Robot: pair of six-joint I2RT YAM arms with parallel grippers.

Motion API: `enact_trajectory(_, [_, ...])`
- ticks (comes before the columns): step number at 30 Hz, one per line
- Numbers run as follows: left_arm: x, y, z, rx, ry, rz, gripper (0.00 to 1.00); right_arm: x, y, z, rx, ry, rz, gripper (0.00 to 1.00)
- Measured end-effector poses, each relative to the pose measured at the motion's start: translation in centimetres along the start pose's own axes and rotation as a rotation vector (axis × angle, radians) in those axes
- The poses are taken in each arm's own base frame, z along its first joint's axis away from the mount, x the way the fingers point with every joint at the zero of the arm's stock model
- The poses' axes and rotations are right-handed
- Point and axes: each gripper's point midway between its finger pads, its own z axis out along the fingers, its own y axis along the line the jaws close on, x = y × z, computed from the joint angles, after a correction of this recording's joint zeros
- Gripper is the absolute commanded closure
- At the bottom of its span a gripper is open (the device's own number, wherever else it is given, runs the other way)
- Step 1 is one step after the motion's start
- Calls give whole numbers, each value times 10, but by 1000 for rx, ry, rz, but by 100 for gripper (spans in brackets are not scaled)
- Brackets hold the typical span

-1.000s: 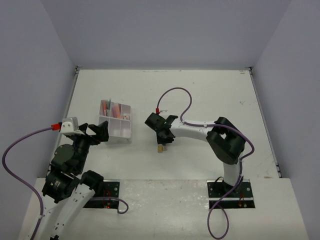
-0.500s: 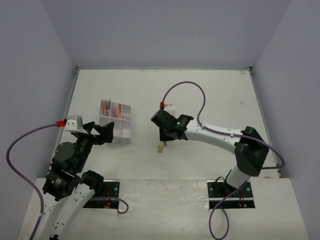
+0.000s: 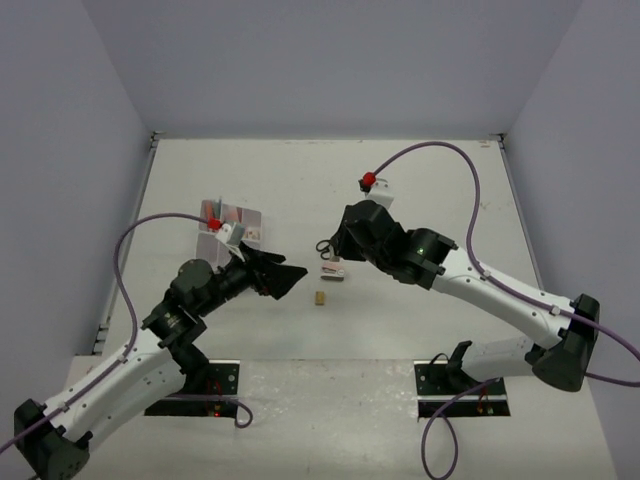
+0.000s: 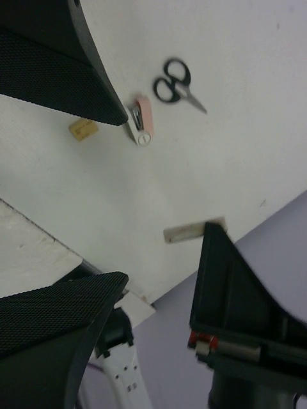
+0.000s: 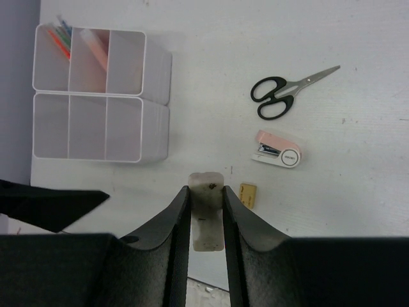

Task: Sort the stationery into containers
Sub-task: Pick up the stationery from the center of the board, then place the stationery in the storage box.

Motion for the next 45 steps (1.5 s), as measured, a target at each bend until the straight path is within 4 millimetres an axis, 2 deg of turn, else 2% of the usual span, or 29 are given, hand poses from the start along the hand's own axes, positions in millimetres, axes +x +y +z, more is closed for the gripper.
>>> enact_trajectory(2, [9,-25,7,81,27,13,7,-4,1,-4,-6,-11,16,83])
enact_trajectory(4, [13,-35,14,116,36,24,12,-5,1,-5,-7,-16,24,83])
enact_trajectory(6, [13,-36,21,117,33,27,20,-5,1,-5,-7,-17,28,82])
enact_trajectory(10, [18,-30,36,89,49,29,31,-7,2,-8,-14,-22,34,82])
enact_trajectory(19, [12,-35,58,82,36,34,36,-12,9,-17,-64,-32,52,82])
enact_trajectory(20, [10,-37,61,87,33,35,40,-12,10,-17,-69,-31,53,82])
enact_trajectory(23, [7,-44,68,106,25,39,64,-11,13,-17,-82,-25,55,82])
enact_trajectory(27, [8,-47,72,114,28,40,74,-12,15,-17,-91,-28,58,82])
enact_trajectory(31, [11,-43,74,102,33,40,98,-13,16,-17,-94,-30,58,82])
enact_trajectory(34, [10,-41,75,90,30,44,100,-14,16,-17,-97,-34,59,81])
enact_trajectory(35, [10,-40,75,84,31,48,100,-14,16,-16,-97,-35,60,78])
enact_trajectory(36, [9,-40,75,78,34,53,100,-14,16,-16,-98,-37,61,63])
enact_trajectory(37, [9,-39,75,68,38,62,100,-14,16,-15,-100,-39,62,42])
enact_trajectory(38, [8,-37,75,56,42,74,100,-15,16,-14,-102,-42,64,40])
enact_trajectory(39, [7,-35,76,41,47,89,100,-15,17,-14,-107,-45,69,19])
enact_trajectory(40, [3,-36,76,33,41,103,100,-14,17,-14,-111,-41,62,2])
enact_trajectory(43, [-9,-31,74,-24,36,166,100,-14,16,-14,-122,-43,60,1])
enact_trajectory(45, [-20,-23,71,-101,41,220,100,-19,8,-16,-118,-50,65,1])
